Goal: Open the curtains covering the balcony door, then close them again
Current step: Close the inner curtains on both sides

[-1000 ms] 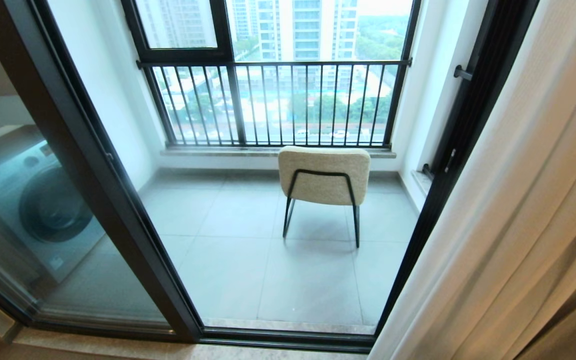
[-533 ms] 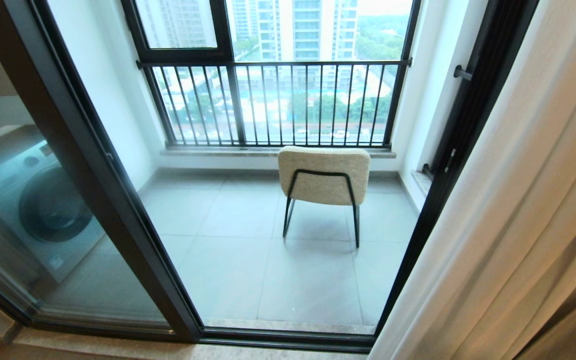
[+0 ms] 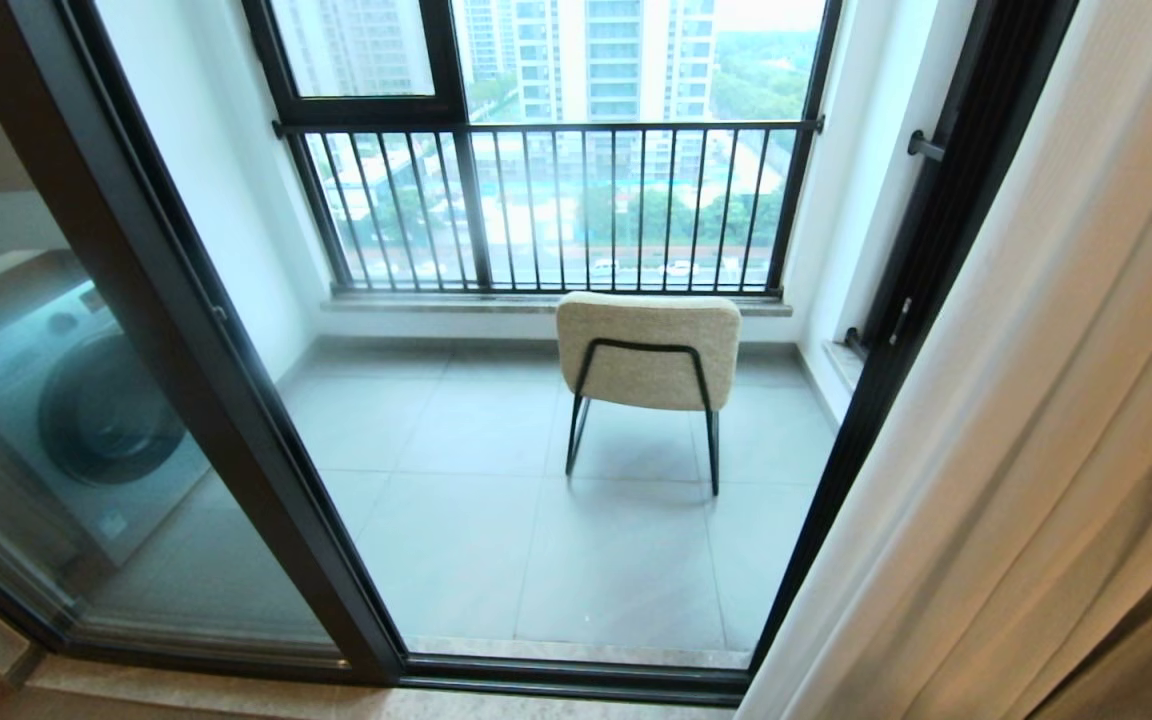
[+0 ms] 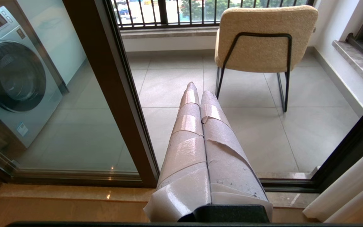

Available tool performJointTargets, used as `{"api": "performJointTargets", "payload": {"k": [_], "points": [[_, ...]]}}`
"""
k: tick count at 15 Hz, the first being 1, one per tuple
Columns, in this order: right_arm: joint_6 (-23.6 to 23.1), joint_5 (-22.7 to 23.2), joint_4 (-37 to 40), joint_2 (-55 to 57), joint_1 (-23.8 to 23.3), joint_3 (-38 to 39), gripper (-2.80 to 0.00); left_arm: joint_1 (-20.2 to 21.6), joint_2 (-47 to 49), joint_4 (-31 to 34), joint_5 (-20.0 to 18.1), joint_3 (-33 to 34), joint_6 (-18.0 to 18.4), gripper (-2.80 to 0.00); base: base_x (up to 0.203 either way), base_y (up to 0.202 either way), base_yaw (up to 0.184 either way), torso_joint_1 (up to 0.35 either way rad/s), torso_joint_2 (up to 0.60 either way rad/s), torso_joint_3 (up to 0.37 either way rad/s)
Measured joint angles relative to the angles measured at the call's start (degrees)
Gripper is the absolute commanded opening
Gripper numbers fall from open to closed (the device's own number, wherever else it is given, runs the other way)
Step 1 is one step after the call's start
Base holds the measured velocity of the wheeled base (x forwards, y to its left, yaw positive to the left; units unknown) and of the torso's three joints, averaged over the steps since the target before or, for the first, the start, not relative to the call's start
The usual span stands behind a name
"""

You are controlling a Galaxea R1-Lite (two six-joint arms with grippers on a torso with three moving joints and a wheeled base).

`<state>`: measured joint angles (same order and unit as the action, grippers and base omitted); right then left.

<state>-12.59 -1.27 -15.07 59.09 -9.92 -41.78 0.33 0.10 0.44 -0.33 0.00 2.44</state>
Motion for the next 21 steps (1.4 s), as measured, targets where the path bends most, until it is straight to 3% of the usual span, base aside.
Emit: {"api": "performJointTargets", "payload": {"k": [14,21], "points": [[0.3,4.1,6.1,-7.0,0.1,1.8,0.0,0.0,0.0,0.0,0.0,0.0,0.0,-2.8,0.0,0.0,0.0,0.0,0.0,0.0],[0.3,4.0,2.8,-2.6,-0.1,-3.3,0.0,0.0,0.0,0.0,0.0,0.0,0.0,-2.8,0.0,0.0,0.0,0.0,0.0,0.0]]}}
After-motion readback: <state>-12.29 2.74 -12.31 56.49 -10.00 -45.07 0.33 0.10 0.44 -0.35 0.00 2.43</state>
